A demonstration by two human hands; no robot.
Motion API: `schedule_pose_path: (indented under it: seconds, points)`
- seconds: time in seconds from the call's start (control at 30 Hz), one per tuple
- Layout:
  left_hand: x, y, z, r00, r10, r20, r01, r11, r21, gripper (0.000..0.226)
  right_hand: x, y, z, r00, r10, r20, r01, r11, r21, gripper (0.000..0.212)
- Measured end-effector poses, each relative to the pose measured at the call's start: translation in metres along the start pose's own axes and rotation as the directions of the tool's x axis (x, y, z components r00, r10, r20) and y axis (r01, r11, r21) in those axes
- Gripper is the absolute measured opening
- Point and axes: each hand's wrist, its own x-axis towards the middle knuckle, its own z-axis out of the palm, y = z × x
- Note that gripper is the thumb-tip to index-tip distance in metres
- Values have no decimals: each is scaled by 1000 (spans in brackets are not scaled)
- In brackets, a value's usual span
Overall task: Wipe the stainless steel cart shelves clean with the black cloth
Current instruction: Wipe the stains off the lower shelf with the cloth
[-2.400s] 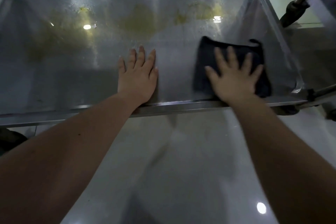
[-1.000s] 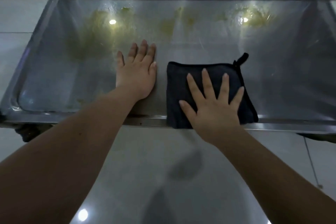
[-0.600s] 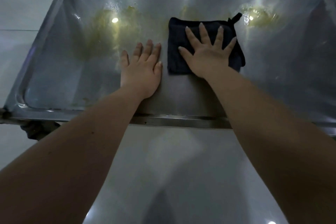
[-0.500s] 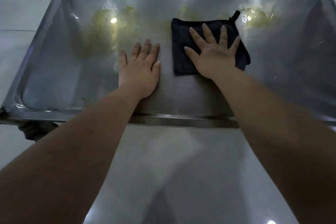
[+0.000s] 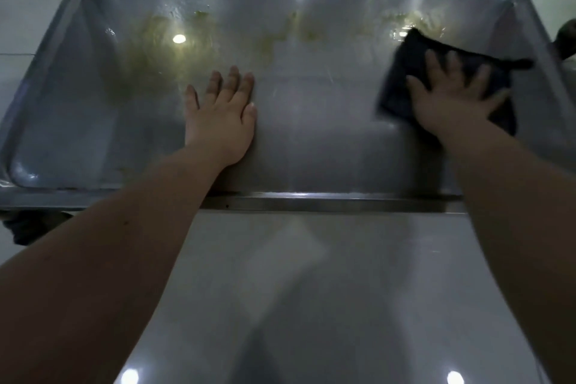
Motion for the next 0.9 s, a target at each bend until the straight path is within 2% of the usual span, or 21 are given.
schedule_pose_path:
  seconds: [0.1,0.17,0.23,0.33,0.4,0.53,0.67,0.8,0.9]
  points:
    - [0,-2,0,1000,8,-2,-8,1000,-10,56,-21,-86,10,965,-262,5,263,965,-28,66]
    - [0,-4,0,1000,10,12,-10,1000,-4,57,-42,-133,18,923,-385,-15,385,923,-31,66]
    - [0,-6,0,1000,6,20,-6,1000,14,57,-55,-154,23,893,-450,-23,449,893,-31,66]
    - [1,-5,-1,1000,5,18,-6,1000,5,56,-47,-142,22,874,-486,-18,486,874,-15,65]
    - [1,-4,-2,1000,-1,12,1,1000,-4,56,-30,-116,18,894,-448,-27,448,894,-11,63]
    - [1,-2,-2,1000,-19,22,19,1000,-13,56,6,-24,8,975,-222,-20,221,975,-15,65]
    - [-1,1,-4,1000,-16,25,17,1000,-11,56,10,53,-1,997,-76,-4,75,997,-5,68]
    - [-2,2,-3,1000,1,23,-2,1000,14,56,-18,36,-1,1000,-17,6,17,1000,8,66]
    - [0,1,-2,1000,-7,25,7,1000,15,56,-58,-15,10,990,-141,-10,141,990,-8,66]
